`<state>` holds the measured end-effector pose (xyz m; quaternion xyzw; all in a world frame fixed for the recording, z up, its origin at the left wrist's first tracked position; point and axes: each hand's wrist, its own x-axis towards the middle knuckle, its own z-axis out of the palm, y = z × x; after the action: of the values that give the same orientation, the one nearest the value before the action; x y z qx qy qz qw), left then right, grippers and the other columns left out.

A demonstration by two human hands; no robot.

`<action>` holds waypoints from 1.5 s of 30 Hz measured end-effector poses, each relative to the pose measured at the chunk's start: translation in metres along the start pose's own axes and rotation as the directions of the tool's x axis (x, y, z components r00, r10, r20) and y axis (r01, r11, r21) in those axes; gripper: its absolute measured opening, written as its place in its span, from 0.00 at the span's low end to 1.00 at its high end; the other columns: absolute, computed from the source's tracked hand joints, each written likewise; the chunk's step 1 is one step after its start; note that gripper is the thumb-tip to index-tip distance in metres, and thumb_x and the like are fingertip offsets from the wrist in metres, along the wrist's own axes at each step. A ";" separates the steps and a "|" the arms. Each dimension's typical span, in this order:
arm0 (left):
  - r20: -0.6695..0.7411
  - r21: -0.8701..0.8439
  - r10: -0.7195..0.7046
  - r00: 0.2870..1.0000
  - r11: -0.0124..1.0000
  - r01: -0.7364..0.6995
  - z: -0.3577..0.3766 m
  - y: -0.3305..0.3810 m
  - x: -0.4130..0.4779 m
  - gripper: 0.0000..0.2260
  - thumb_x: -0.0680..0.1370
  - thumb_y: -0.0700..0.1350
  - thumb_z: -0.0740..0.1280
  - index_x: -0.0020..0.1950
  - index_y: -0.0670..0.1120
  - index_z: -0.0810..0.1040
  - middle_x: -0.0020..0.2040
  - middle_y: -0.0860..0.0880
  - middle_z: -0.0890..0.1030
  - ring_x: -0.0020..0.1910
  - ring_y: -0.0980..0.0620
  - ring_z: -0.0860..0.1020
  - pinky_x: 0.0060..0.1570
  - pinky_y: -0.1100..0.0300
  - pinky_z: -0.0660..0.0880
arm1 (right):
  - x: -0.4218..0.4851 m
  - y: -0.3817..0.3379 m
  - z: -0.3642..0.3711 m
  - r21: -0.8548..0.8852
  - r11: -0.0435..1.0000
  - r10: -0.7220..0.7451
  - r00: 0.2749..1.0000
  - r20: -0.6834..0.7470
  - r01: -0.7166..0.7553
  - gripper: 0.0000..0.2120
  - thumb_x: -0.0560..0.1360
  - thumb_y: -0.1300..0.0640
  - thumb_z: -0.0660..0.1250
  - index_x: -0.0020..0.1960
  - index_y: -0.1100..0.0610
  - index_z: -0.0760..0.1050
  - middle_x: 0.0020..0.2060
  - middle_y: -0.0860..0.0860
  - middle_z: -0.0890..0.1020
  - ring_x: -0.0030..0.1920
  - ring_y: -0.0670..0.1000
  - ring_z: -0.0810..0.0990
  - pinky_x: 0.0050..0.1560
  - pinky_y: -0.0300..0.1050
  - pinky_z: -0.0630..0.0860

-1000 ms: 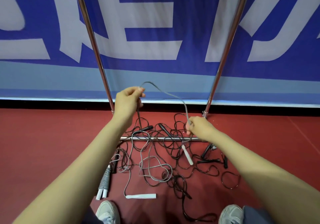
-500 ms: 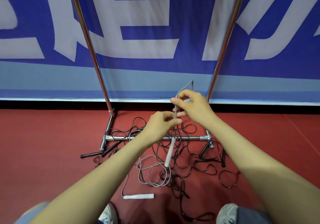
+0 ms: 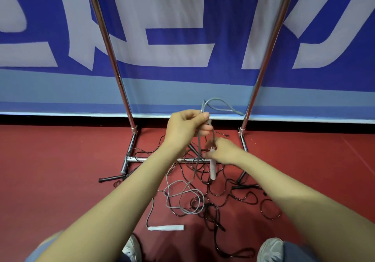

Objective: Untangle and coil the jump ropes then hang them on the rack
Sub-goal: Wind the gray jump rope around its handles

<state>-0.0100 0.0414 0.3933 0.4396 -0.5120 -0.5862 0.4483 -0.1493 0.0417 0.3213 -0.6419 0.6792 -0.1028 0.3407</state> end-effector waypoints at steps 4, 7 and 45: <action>-0.047 -0.132 0.035 0.998 0.990 -0.041 -0.008 0.019 0.002 0.06 0.78 0.38 0.66 0.42 0.39 0.79 0.36 0.45 0.80 0.32 0.55 0.81 0.38 0.63 0.80 | 0.005 0.013 0.001 0.094 0.989 0.120 0.992 -0.044 -0.115 0.13 0.77 0.52 0.67 0.37 0.57 0.72 0.32 0.52 0.75 0.37 0.53 0.75 0.35 0.42 0.66; -0.110 -0.146 0.048 0.993 0.987 -0.064 -0.021 0.027 0.006 0.05 0.78 0.38 0.67 0.44 0.38 0.79 0.37 0.45 0.80 0.32 0.55 0.81 0.38 0.63 0.80 | -0.001 0.022 -0.007 0.077 0.986 0.152 0.987 -0.045 -0.148 0.17 0.79 0.48 0.63 0.35 0.55 0.70 0.32 0.52 0.75 0.34 0.53 0.73 0.38 0.43 0.66; -0.020 0.607 -0.210 0.978 0.775 0.179 -0.048 -0.063 0.011 0.09 0.74 0.41 0.73 0.43 0.43 0.72 0.35 0.46 0.82 0.34 0.50 0.80 0.43 0.52 0.80 | -0.020 0.014 -0.087 0.397 0.909 0.050 0.912 -0.408 0.128 0.04 0.77 0.58 0.68 0.49 0.52 0.81 0.33 0.49 0.74 0.27 0.49 0.68 0.24 0.36 0.65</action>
<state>0.0301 0.0248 0.3261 0.5958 -0.6349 -0.4454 0.2088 -0.2130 0.0370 0.3848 -0.5324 0.6846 -0.3836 0.3174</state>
